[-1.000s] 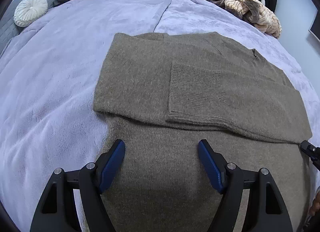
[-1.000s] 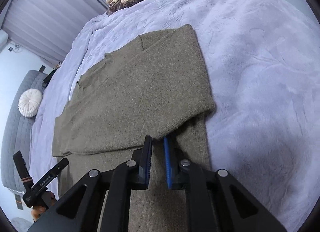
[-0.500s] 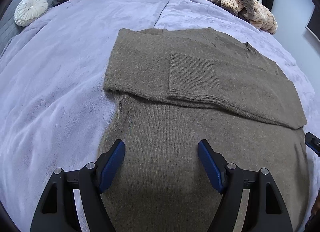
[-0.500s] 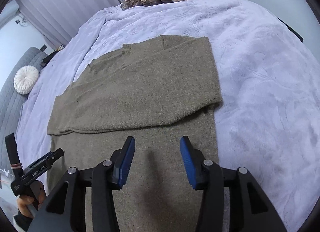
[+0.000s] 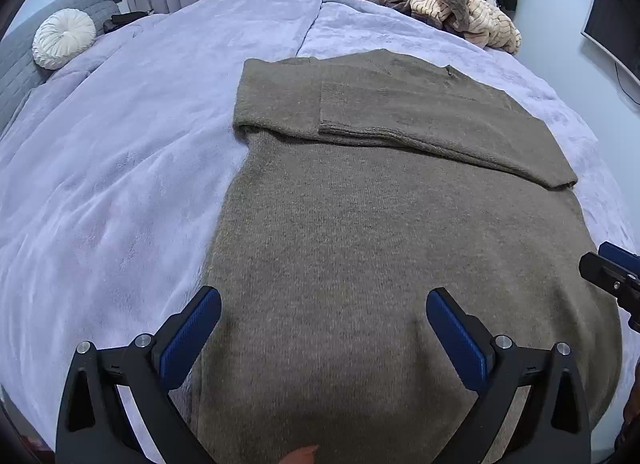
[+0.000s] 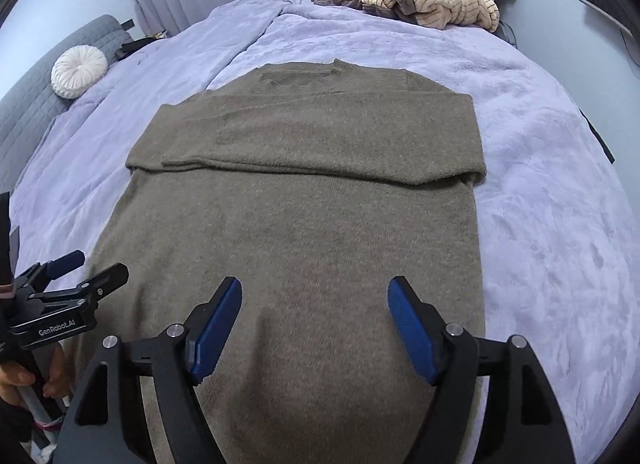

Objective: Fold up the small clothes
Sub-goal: 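Open the right gripper and lift both grippers away from the sweater, then move both grippers to the sweater hem and close them on it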

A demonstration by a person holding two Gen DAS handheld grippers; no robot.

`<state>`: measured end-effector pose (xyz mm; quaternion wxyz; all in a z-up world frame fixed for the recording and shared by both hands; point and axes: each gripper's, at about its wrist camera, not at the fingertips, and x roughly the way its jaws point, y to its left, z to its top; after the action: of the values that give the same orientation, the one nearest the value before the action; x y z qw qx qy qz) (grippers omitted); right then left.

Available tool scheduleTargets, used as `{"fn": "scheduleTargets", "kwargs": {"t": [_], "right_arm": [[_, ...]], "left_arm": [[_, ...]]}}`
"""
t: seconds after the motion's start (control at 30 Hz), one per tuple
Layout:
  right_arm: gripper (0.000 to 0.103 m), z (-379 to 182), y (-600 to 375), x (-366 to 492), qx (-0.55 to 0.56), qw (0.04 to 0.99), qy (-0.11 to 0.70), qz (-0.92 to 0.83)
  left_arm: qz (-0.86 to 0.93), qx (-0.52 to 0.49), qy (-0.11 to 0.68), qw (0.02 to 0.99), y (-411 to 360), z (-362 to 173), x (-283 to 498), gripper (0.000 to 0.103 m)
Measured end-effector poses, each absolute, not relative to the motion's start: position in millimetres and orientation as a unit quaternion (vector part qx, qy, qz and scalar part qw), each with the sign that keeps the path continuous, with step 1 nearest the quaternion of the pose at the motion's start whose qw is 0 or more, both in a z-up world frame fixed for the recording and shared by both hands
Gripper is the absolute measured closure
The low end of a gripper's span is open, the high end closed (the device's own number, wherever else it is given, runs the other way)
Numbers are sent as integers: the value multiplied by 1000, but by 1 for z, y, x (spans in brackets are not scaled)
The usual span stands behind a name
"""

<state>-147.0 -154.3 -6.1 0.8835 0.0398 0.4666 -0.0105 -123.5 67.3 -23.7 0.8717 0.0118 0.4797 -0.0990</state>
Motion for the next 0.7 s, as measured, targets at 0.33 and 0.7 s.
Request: {"fn": "scheduleTargets", "kwargs": {"t": [0.33, 0.7], "right_arm": [[18, -7, -134, -182, 28, 886, 463, -10], [17, -11, -177, -218, 177, 881, 438, 27]], "left_arm": [[-88, -13, 479, 874, 98, -25, -163, 0], [-53, 23, 481, 875, 108, -25, -187, 0]]}}
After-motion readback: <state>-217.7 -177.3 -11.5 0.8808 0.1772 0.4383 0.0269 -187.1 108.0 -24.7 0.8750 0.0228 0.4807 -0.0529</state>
